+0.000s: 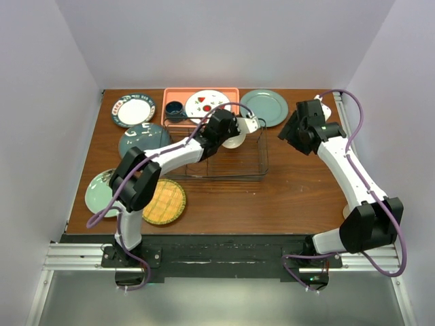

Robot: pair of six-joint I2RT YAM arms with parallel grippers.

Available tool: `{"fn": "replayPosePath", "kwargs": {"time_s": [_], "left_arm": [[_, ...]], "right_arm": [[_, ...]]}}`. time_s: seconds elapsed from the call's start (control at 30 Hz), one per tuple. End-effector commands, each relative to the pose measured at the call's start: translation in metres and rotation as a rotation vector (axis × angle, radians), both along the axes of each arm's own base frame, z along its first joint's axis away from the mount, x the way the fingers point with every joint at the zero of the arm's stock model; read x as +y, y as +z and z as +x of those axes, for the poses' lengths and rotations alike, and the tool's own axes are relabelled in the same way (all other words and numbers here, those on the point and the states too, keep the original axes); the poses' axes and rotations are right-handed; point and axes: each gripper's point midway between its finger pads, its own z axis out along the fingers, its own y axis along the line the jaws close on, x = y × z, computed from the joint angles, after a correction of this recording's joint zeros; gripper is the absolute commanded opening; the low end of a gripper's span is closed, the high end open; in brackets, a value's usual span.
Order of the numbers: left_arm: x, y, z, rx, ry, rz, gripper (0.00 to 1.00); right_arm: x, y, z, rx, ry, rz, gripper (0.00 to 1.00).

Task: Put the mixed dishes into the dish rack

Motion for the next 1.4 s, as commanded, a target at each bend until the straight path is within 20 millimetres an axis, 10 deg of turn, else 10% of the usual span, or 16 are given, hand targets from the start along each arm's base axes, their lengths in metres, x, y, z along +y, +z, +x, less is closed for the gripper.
{"fn": "replayPosePath", "kwargs": {"time_s": [0.0, 0.47, 1.37], "left_arm": [[-0.004, 0.071, 0.017, -0.344, -0.048, 0.010, 0.00], [-0.004, 0.050, -0.026, -0.663, -0.108, 0.165, 0.00], [-0.034, -0.018, -0.078, -0.599, -0.261, 0.304, 0.00]], "right_arm": [[0.001, 0.003, 0.005, -0.015, 0.023, 0.024, 0.70], [0.007, -0.009, 0.018, 0.040, 0.051, 0.122, 0.69], [0.021, -0.033, 0.021, 0.072, 0.107, 0.237, 0.68]]}}
